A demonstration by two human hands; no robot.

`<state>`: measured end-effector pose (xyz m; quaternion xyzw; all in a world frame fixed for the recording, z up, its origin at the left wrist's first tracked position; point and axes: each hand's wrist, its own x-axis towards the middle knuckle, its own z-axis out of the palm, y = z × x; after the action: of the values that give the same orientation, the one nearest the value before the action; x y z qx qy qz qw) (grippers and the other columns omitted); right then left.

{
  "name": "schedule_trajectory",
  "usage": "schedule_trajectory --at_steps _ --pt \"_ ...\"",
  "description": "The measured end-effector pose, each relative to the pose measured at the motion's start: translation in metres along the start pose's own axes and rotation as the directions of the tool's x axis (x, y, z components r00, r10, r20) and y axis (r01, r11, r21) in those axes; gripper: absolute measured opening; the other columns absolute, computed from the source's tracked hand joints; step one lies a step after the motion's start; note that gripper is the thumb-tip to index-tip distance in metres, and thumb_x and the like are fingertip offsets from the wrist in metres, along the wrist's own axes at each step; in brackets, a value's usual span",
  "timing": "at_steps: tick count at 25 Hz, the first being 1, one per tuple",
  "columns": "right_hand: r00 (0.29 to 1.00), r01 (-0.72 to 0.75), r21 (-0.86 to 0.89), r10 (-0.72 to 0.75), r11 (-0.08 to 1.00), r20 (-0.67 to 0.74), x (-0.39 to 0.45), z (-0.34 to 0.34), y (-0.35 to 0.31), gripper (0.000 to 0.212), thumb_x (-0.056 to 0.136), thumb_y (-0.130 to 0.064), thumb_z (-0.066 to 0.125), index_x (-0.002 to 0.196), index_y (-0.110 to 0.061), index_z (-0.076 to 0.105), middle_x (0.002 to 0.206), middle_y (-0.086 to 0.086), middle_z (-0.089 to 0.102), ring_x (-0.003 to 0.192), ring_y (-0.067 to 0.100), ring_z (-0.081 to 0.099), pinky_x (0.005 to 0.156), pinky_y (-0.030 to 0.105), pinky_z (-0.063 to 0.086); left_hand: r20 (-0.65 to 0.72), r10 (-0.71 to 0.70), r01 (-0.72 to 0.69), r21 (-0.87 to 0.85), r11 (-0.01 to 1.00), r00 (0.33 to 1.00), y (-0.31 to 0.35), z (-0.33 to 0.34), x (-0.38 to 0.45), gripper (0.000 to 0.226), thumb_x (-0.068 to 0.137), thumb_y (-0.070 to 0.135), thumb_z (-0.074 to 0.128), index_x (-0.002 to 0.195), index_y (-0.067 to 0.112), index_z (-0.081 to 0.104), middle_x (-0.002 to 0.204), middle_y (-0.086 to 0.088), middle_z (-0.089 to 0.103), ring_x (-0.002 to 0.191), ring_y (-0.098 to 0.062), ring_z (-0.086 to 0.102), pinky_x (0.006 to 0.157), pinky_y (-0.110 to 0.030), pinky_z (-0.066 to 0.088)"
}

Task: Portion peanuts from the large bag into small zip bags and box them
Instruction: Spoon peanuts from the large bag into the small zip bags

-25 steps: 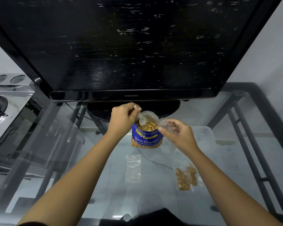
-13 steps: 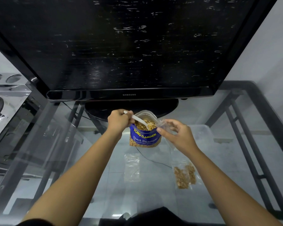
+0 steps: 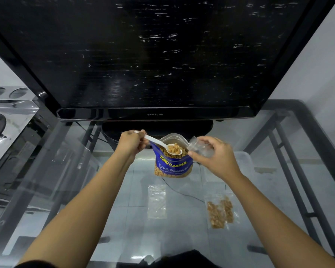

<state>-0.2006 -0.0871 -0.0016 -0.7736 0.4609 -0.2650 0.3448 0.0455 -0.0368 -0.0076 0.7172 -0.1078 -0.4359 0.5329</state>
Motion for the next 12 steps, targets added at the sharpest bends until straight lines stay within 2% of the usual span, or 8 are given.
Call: schedule_trajectory --at_steps 4,7,9,11,12 --pt "0.995 0.099 -0.193 -0.091 0.976 0.049 0.009 0.006 -0.005 0.053 0.068 -0.050 0.073 0.111 -0.021 0.061 0.103 -0.005 0.064 0.092 0.013 0.058 0.077 0.027 0.048 -0.014 0.064 -0.064 -0.046 0.997 0.998 0.024 -0.005 -0.006 0.018 0.094 0.014 0.051 0.078 0.011 0.058 0.063 -0.004 0.056 0.050 -0.006 0.053 0.047 -0.015 0.046" --pt "0.995 0.100 -0.128 -0.099 0.987 0.013 0.010 0.014 -0.012 0.053 0.068 -0.050 0.074 0.110 -0.021 0.062 0.102 -0.006 0.064 0.092 0.011 0.058 0.077 0.027 0.049 0.043 0.161 -0.160 -0.027 0.987 0.986 0.047 -0.003 -0.019 0.015 0.093 0.015 0.052 0.081 0.010 0.060 0.064 -0.003 0.056 0.052 -0.006 0.053 0.045 -0.013 0.045" --pt "0.993 0.102 -0.024 -0.103 0.994 -0.048 0.008 0.020 -0.018 0.051 0.067 -0.046 0.076 0.109 -0.020 0.063 0.100 -0.007 0.064 0.091 0.008 0.058 0.078 0.025 0.049 0.091 0.262 -0.269 0.069 0.961 0.961 0.058 0.004 -0.034 0.015 0.093 0.018 0.053 0.083 0.011 0.062 0.067 -0.002 0.060 0.059 -0.008 0.057 0.050 -0.014 0.047" --pt "0.990 0.107 0.079 -0.099 0.991 -0.100 0.007 0.027 -0.022 0.050 0.067 -0.043 0.078 0.109 -0.020 0.064 0.099 -0.007 0.065 0.090 0.007 0.058 0.078 0.023 0.049 0.177 0.418 -0.451 0.244 0.859 0.891 0.066 0.016 -0.055 0.015 0.091 0.022 0.056 0.083 0.014 0.065 0.071 -0.005 0.066 0.065 -0.012 0.062 0.058 -0.019 0.050" --pt "0.988 0.104 0.121 -0.089 0.987 -0.125 0.007 0.031 -0.024 0.049 0.067 -0.041 0.078 0.109 -0.020 0.064 0.099 -0.006 0.066 0.089 0.007 0.059 0.078 0.021 0.049 0.245 0.513 -0.569 0.339 0.749 0.823 0.069 0.021 -0.067 0.015 0.090 0.024 0.057 0.082 0.016 0.066 0.071 -0.006 0.069 0.066 -0.014 0.064 0.060 -0.022 0.051"
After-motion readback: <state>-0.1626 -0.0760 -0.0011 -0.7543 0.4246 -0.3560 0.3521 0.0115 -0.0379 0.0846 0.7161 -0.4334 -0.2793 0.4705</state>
